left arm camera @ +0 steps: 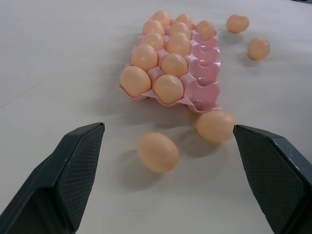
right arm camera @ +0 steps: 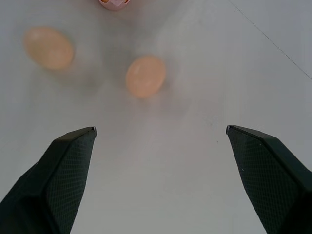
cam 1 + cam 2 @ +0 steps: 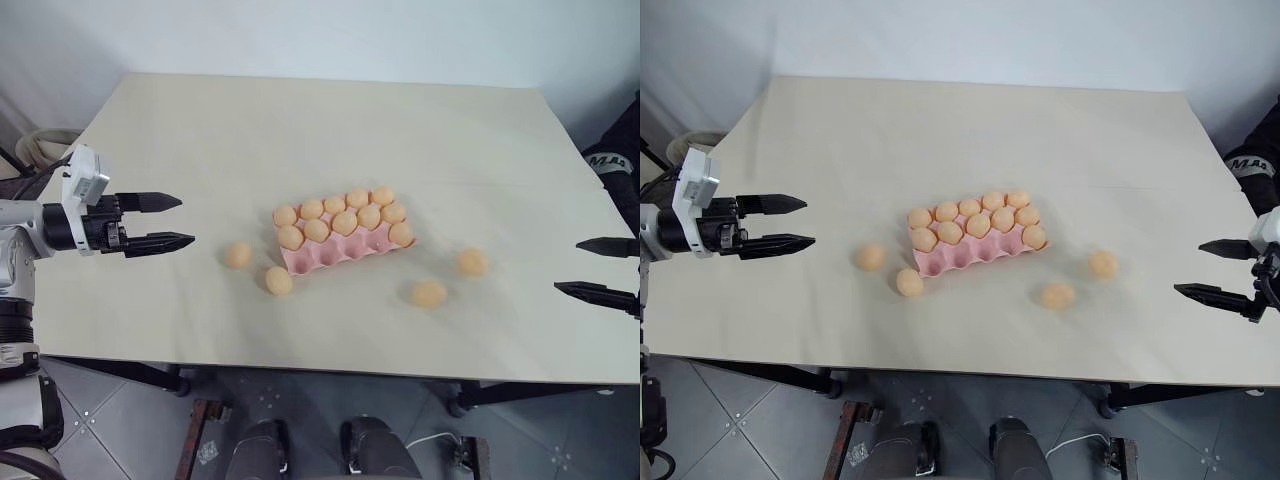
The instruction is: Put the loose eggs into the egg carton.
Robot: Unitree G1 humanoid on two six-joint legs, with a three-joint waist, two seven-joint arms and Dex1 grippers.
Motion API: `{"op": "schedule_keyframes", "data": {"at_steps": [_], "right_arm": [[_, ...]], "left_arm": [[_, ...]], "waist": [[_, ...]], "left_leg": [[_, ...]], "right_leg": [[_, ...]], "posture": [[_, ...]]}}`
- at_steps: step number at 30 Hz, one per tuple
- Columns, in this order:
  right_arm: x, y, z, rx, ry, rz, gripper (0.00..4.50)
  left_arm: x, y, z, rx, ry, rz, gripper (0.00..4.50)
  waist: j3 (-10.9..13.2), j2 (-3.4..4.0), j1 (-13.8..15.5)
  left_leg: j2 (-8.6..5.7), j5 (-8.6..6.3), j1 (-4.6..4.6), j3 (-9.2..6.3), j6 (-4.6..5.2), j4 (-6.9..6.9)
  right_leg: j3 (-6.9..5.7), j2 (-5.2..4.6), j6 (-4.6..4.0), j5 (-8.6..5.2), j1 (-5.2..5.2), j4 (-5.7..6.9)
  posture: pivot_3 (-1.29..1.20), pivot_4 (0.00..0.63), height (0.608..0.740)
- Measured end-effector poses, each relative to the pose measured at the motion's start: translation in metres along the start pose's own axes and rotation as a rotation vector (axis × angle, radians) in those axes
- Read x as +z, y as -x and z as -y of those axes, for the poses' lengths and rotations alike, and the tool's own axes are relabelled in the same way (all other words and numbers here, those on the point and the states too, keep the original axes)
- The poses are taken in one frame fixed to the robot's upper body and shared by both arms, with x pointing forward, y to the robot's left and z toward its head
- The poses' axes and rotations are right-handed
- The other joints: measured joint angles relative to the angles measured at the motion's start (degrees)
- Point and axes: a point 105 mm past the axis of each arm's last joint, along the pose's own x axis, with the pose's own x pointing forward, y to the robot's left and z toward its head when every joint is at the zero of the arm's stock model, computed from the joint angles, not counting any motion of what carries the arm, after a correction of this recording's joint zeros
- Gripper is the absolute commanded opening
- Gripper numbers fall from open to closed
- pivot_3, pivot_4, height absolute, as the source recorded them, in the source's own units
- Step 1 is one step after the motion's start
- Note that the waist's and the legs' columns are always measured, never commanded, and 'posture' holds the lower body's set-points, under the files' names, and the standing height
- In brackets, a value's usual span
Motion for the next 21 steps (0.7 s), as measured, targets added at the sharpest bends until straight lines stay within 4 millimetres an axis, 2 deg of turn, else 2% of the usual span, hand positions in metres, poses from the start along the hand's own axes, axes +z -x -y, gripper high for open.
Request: {"op": "schedule_keyframes", "data": {"at_steps": [4,7,21], "right_arm": [[0.0,0.0,0.0,-0.002,0.005,0.002,4.46],[0.002,-0.001,0.0,-0.004,0.007,0.01,4.46],[0.01,-0.018,-0.009,-0.037,-0.034,0.044,4.46]], "left_arm": [[-0.007,0.002,-0.007,0.036,0.004,-0.024,4.5],[-0.003,0.001,-0.011,0.065,-0.005,-0.028,4.5],[-0.003,0.0,-0.009,0.046,-0.027,-0.032,4.5]], "waist": [[0.0,0.0,0.1],[0.0,0.0,0.1],[0.0,0.0,0.1]], "left_leg": [[0.0,0.0,0.0,0.0,0.0,0.0],[0.0,-0.01,-0.01,0.0,0.02,0.02],[0.0,0.0,-0.01,-0.02,0.0,0.01]], "right_leg": [[-0.01,0.0,0.0,0.0,-0.01,0.0],[0.0,0.0,0.0,0.0,0.01,-0.01],[-0.01,0.0,0.0,0.0,0.0,0.0]], "posture": [[0.0,0.15,0.74],[0.0,0.15,0.74],[0.0,0.15,0.74]]}}
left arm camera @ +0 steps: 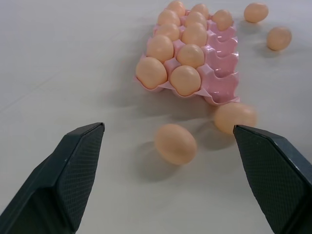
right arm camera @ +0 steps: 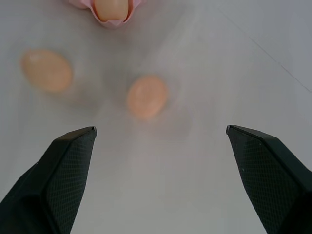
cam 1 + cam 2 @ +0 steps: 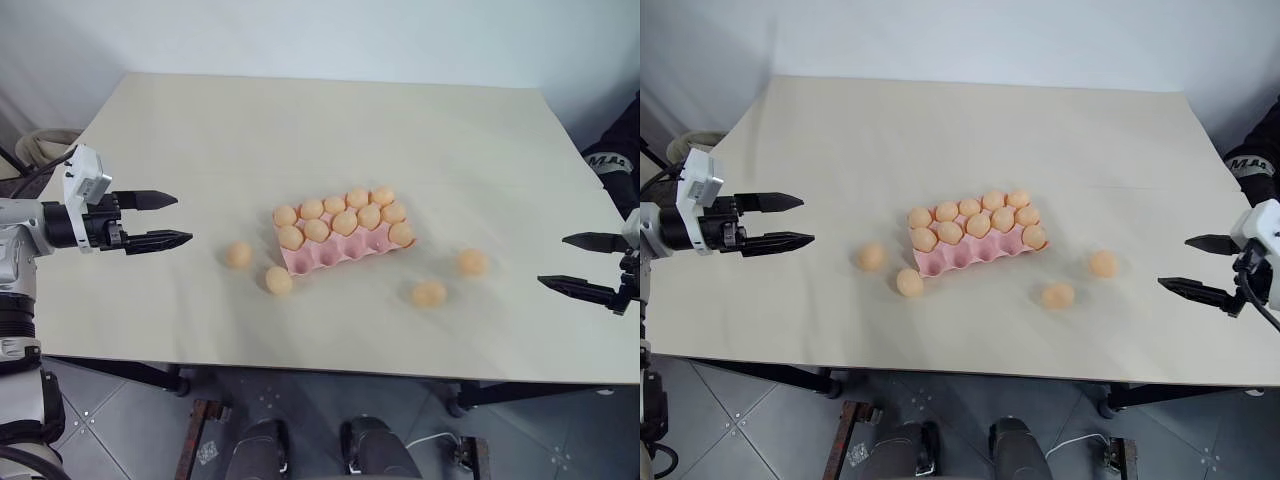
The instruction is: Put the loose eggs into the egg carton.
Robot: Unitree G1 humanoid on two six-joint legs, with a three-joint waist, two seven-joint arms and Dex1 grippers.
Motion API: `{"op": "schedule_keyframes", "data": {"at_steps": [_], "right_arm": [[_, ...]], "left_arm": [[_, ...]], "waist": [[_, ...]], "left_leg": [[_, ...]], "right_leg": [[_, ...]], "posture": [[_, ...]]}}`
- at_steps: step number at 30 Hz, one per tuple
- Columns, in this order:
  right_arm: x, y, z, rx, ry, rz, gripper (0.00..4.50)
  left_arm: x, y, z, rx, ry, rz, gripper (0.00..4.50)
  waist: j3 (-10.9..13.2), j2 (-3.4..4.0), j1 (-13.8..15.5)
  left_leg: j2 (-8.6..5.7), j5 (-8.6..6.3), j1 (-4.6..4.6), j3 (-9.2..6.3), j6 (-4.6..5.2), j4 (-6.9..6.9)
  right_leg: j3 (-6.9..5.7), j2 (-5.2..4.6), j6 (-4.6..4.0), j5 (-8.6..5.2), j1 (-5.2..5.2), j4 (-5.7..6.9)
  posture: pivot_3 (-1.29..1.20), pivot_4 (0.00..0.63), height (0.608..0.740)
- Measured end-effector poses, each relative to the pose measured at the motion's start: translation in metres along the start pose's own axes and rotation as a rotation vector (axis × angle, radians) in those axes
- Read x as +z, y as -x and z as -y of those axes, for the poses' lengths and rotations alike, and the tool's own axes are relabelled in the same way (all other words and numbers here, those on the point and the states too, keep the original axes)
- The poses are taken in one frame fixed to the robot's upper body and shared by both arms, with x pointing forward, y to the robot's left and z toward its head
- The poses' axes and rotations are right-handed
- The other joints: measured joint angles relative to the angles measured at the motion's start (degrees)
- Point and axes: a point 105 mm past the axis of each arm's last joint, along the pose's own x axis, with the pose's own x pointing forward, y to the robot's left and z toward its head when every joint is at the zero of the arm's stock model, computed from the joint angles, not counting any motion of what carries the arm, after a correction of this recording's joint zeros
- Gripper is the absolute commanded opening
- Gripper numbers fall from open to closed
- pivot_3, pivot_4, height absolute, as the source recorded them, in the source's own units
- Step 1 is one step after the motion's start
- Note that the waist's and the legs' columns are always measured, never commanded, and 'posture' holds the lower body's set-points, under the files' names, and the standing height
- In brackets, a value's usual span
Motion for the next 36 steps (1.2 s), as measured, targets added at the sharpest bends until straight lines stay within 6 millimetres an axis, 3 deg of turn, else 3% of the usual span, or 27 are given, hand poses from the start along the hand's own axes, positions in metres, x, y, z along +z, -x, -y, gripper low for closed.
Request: {"op": "schedule_keyframes", "data": {"at_steps": [9,14,22,30,36], "right_arm": [[0.008,-0.015,0.006,-0.058,-0.095,0.04,4.46],[0.002,-0.043,-0.007,-0.015,-0.158,0.035,4.46],[0.011,-0.083,-0.021,0.017,-0.172,0.038,4.46],[-0.005,-0.099,-0.019,-0.024,-0.17,-0.016,4.46],[-0.007,-0.104,-0.018,-0.045,-0.162,-0.012,4.46]], "left_arm": [[-0.002,-0.001,0.001,-0.003,0.0,-0.001,4.5],[-0.008,-0.001,0.004,-0.013,0.014,-0.01,4.5],[-0.012,-0.002,0.01,-0.036,0.02,-0.021,4.5],[-0.011,-0.001,0.016,-0.056,0.032,0.006,4.5],[-0.007,-0.001,0.02,-0.072,0.023,0.017,4.5]], "waist": [[0.0,0.0,-0.1],[0.0,0.0,-0.1],[0.0,0.0,-0.1],[0.0,0.0,-0.1],[0.0,0.0,-0.2]], "left_leg": [[0.0,0.01,0.01,-0.01,-0.01,0.01],[0.0,0.01,-0.02,-0.01,-0.01,-0.01],[0.0,0.01,-0.05,-0.02,-0.01,-0.01],[0.0,0.0,-0.06,-0.02,0.01,-0.02],[0.0,0.0,-0.06,-0.01,0.0,-0.02]], "right_leg": [[0.0,0.0,0.0,0.0,-0.01,0.05],[0.0,0.0,0.0,0.0,-0.04,0.02],[0.0,0.0,0.0,0.0,-0.07,0.02],[-0.01,-0.01,0.0,0.0,-0.07,0.0],[0.0,-0.01,0.0,0.0,-0.07,0.02]], "posture": [[0.0,0.15,0.74],[0.0,0.15,0.74],[0.0,0.15,0.74],[0.0,0.15,0.74],[0.0,0.15,0.74]]}}
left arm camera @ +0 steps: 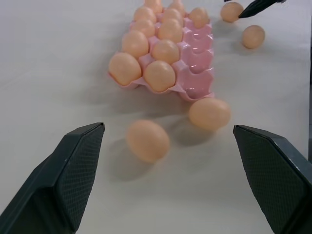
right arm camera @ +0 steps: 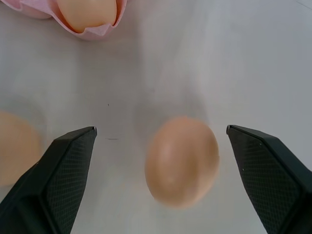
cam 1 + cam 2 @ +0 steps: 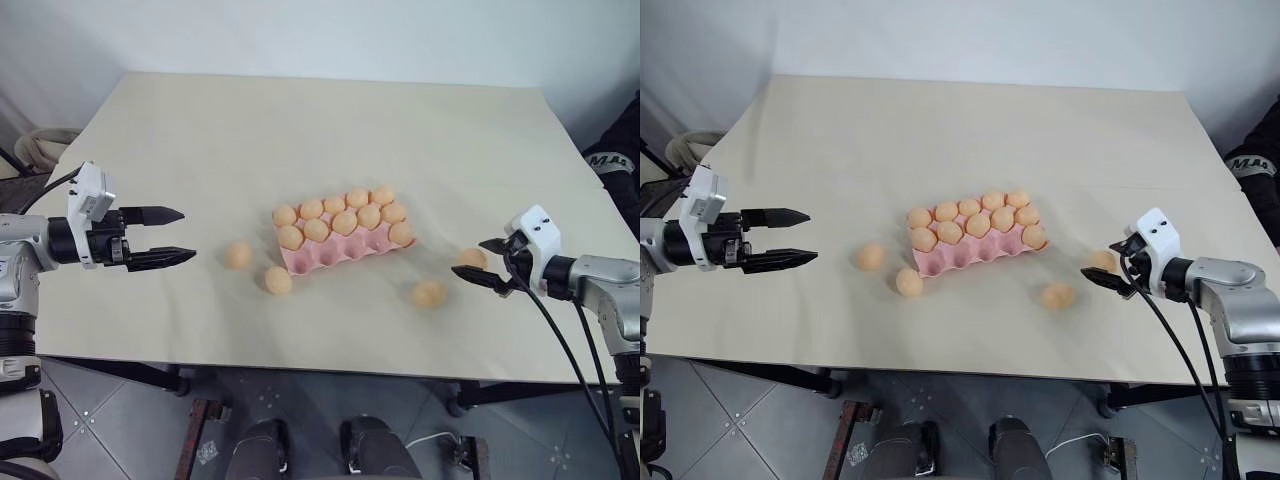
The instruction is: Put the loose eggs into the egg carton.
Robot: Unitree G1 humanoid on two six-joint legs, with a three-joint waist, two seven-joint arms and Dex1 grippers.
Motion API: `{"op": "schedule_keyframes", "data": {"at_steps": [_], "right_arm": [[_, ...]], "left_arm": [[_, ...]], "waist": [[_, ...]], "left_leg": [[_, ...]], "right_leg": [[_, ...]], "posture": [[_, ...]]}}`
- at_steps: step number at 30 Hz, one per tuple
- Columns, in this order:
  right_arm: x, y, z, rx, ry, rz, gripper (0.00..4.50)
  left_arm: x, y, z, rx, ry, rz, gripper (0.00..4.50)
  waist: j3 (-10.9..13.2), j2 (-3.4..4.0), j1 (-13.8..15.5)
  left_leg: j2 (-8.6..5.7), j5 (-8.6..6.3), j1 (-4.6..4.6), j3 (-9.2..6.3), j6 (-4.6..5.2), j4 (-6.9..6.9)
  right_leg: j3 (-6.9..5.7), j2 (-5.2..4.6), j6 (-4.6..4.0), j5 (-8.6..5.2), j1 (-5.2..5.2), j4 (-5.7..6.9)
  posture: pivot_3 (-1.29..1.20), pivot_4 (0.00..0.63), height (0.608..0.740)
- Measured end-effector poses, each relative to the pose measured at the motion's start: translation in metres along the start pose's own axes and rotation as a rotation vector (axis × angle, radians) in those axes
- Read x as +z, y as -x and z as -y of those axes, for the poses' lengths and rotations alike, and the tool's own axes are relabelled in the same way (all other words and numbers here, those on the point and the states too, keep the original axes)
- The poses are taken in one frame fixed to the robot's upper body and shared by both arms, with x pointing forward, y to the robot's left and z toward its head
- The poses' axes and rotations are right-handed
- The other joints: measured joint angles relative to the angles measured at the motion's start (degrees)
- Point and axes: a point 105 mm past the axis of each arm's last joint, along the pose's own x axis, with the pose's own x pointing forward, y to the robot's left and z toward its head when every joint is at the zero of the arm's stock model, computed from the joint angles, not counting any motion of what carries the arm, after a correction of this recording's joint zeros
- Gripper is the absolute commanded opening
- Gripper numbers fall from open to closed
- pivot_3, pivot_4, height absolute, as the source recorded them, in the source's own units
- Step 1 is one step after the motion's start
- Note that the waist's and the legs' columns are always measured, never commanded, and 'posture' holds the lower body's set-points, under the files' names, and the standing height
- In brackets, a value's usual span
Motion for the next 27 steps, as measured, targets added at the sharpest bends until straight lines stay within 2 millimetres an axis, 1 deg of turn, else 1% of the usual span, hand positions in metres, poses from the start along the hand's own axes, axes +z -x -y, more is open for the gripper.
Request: {"op": "schedule_keyframes", "data": {"at_steps": [4,9,12,14,19,22,27], "right_arm": [[0.005,0.0,-0.002,-0.003,0.013,0.019,4.46],[0.021,0.012,-0.018,0.026,0.0,0.075,4.46],[0.016,0.015,-0.039,0.082,-0.02,0.057,4.46],[0.013,0.016,-0.049,0.102,-0.04,0.043,4.46],[0.015,0.015,-0.071,0.146,-0.071,0.061,4.46],[0.017,0.015,-0.079,0.156,-0.068,0.063,4.46],[0.008,0.014,-0.083,0.154,-0.074,0.036,4.46]], "left_arm": [[-0.001,0.0,0.0,0.0,0.005,0.0,4.5],[0.0,0.0,0.0,0.0,0.004,0.0,4.5],[0.0,0.0,0.0,-0.002,0.003,0.0,4.5],[0.001,0.0,0.001,-0.011,0.0,0.002,4.5],[0.001,-0.001,0.006,-0.058,0.0,-0.001,4.5],[0.001,-0.002,0.007,-0.075,0.001,0.002,4.5],[0.0,-0.004,0.008,-0.082,0.004,0.007,4.5]], "waist": [[0.0,0.0,0.0],[0.0,0.0,0.2],[0.0,0.0,0.2],[0.0,0.0,0.1],[0.0,0.0,0.1],[0.0,0.0,0.1],[0.0,-0.01,0.2]], "left_leg": [[0.0,0.0,0.0,0.0,0.0,-0.01],[0.0,-0.01,-0.01,-0.03,0.01,-0.03],[0.0,-0.01,-0.01,-0.06,0.01,-0.05],[0.0,-0.01,-0.01,-0.04,0.01,-0.03],[0.0,0.0,0.0,-0.07,0.0,-0.04],[0.0,0.0,-0.01,-0.06,0.01,-0.04],[-0.01,-0.01,-0.01,-0.06,0.01,-0.05]], "right_leg": [[0.0,0.0,0.0,0.0,-0.01,-0.01],[-0.02,0.0,0.0,0.0,0.0,-0.04],[-0.04,0.0,0.0,0.0,0.03,-0.06],[-0.03,0.0,0.0,0.0,0.04,-0.05],[-0.04,0.0,0.0,0.0,0.03,-0.02],[-0.03,0.0,0.0,0.0,0.04,-0.06],[-0.03,0.0,0.0,0.0,0.04,-0.08]], "posture": [[0.0,0.15,0.74],[0.0,0.15,0.74],[0.0,0.15,0.74],[0.0,0.15,0.74],[0.0,0.15,0.74],[0.0,0.15,0.74],[0.0,0.15,0.74]]}}
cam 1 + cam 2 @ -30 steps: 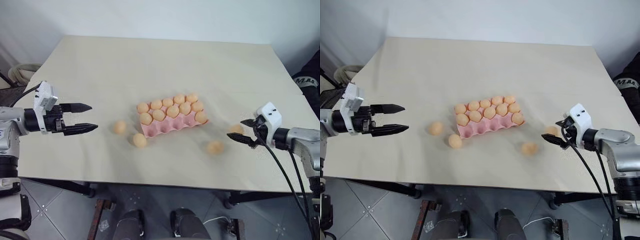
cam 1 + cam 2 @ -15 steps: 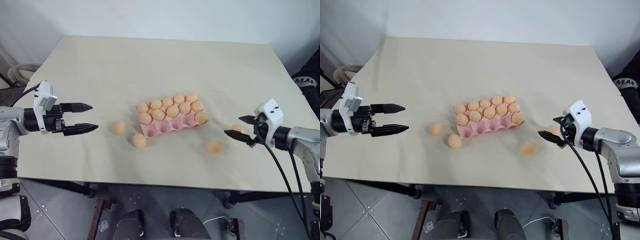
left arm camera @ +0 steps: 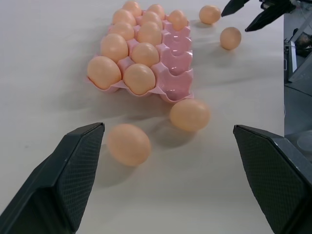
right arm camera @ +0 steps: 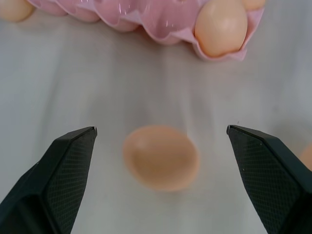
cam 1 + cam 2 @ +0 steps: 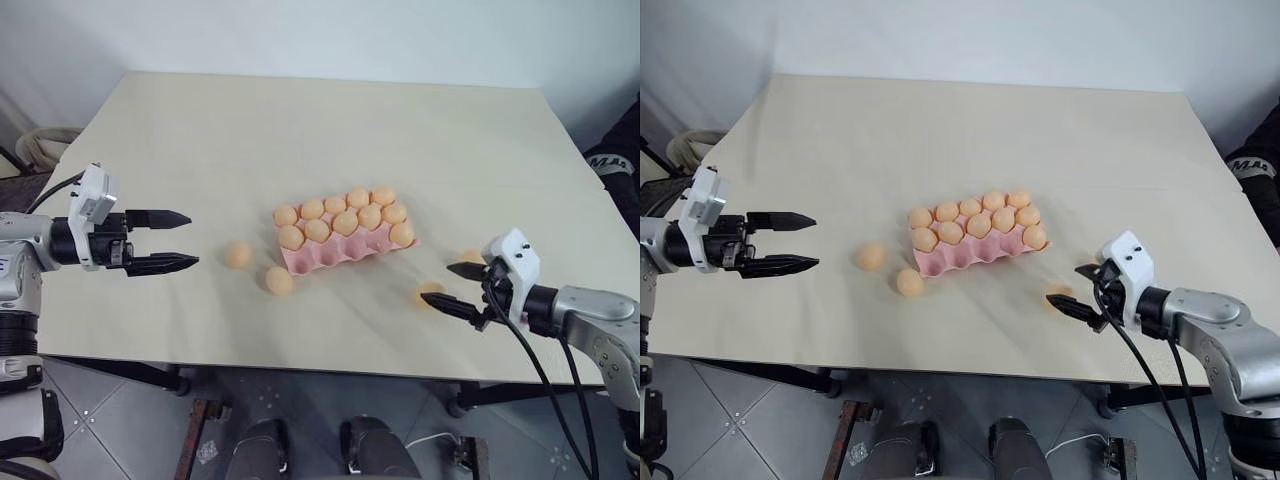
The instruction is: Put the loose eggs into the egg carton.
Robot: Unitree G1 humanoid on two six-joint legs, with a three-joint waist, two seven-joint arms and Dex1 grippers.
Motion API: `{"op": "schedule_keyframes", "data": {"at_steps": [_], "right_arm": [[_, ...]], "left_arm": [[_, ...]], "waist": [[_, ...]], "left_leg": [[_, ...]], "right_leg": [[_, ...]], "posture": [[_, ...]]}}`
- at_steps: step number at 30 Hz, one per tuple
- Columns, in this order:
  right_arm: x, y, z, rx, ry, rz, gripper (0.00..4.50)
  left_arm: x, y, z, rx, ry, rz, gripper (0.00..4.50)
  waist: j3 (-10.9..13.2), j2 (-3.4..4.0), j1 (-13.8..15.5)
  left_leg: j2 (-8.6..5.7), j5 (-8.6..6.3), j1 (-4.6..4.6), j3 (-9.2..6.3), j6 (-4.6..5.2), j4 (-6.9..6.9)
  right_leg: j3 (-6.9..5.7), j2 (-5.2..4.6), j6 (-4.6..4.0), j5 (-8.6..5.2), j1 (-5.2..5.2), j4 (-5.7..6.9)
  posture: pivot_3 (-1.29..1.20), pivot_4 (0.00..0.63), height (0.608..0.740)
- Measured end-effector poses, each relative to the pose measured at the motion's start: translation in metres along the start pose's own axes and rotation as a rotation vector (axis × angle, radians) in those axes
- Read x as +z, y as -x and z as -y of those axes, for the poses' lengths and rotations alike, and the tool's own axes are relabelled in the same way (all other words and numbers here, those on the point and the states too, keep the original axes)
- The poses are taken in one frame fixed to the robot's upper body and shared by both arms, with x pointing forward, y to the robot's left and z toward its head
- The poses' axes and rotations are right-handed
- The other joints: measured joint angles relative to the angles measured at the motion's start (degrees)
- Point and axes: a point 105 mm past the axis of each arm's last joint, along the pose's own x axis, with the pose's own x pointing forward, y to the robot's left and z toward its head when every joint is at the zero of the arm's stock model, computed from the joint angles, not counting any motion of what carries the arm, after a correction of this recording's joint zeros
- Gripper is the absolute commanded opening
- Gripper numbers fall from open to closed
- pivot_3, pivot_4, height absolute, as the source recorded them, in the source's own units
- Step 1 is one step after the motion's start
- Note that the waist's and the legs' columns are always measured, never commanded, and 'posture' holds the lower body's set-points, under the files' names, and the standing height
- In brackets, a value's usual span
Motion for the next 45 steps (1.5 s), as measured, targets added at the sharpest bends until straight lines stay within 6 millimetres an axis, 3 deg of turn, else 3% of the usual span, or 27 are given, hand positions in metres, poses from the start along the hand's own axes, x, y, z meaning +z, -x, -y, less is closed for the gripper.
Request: {"op": "schedule_keyframes", "data": {"at_steps": [29,45], "right_arm": [[-0.035,-0.01,-0.008,0.012,-0.027,-0.059,4.46],[-0.029,-0.035,0.011,-0.042,0.009,0.017,4.46]], "left_arm": [[-0.003,-0.003,0.003,0.002,0.008,-0.01,4.5],[-0.005,-0.001,0.005,0.009,0.008,-0.008,4.5]], "waist": [[0.0,0.0,-0.1],[0.0,-0.01,-0.1]], "left_leg": [[0.0,0.0,0.0,-0.01,0.0,0.0],[0.0,0.0,0.02,0.0,-0.01,0.01]], "right_leg": [[0.0,0.0,0.0,0.0,0.01,0.0],[0.0,0.0,0.0,0.0,0.0,0.02]], "posture": [[0.0,0.15,0.74],[0.0,0.15,0.74]]}}
